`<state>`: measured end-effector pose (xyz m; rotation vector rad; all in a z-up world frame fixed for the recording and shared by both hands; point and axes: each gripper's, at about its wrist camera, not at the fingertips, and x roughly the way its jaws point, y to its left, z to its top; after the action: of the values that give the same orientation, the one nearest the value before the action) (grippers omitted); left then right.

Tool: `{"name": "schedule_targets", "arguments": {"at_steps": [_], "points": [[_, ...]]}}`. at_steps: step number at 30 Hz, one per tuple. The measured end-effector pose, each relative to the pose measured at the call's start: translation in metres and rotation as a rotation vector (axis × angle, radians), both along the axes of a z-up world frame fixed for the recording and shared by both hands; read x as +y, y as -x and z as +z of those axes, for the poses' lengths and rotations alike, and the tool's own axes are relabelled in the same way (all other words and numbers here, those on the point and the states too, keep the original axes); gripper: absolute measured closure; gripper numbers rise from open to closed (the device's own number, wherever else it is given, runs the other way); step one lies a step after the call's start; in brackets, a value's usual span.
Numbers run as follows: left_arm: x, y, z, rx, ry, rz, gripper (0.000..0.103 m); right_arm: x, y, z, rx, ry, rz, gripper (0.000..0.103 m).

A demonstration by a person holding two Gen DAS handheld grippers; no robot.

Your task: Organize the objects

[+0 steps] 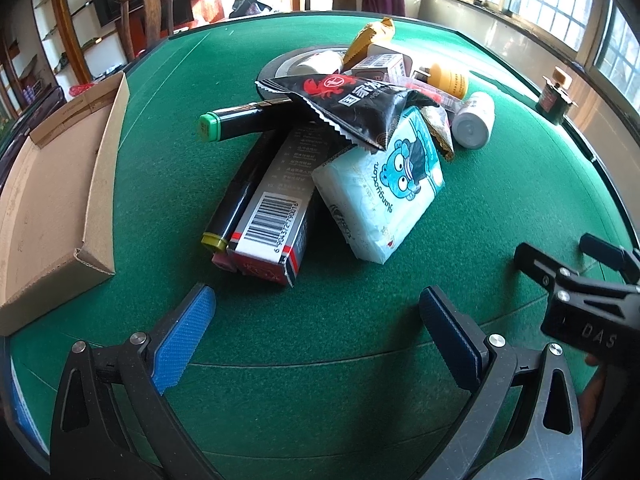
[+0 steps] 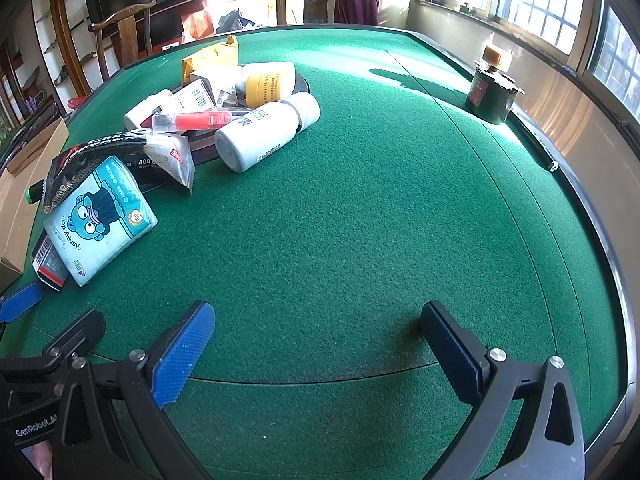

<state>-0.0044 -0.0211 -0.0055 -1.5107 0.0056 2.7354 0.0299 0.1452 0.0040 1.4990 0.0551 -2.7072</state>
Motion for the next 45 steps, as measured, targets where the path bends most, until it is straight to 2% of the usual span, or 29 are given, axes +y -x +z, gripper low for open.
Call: {"name": "schedule_targets", "arguments": {"at_steps": [12, 15, 23, 26, 29, 32, 34, 40, 45], "points": [[-0.014, -0.015, 0.007, 0.055, 0.014, -0.029, 0.001, 0.0, 0.001, 0.0, -0.003, -0.005, 0.011, 0.0], [-0.018, -0.018, 0.007, 0.057, 0.006, -0.03, 0.001, -0.004, 0.0, 0.003, 0.0, -0.033, 0.029, 0.0], [-0.018, -0.019, 0.008, 0.064, -0.008, -0.034, 0.001, -0.022, -0.004, 0.031, 0.12, -0.17, 0.127, 0.0], [-0.019, -0.02, 0.01, 0.076, -0.017, -0.033, 0.001, -0.016, 0.003, 0.053, 0.168, -0.107, 0.124, 0.001], [-0.022, -0.024, 0.013, 0.093, -0.019, -0.033, 0.002, -0.008, 0.015, 0.077, 0.24, -0.001, 0.108, 0.001], [-0.029, -0.026, 0.016, 0.1, -0.038, -0.046, 0.013, -0.01, 0.036, 0.088, 0.249, 0.065, 0.076, 0.001], [-0.036, -0.027, 0.019, 0.102, -0.033, -0.05, 0.02, -0.011, 0.046, 0.087, 0.251, 0.104, 0.063, 0.004], [-0.053, -0.02, 0.019, 0.067, -0.038, -0.032, 0.021, 0.004, 0.064, 0.051, 0.162, 0.252, 0.049, 0.004], [-0.046, -0.003, 0.017, 0.044, -0.037, -0.021, 0.034, 0.007, 0.057, 0.056, 0.161, 0.302, 0.067, 0.004]]}}
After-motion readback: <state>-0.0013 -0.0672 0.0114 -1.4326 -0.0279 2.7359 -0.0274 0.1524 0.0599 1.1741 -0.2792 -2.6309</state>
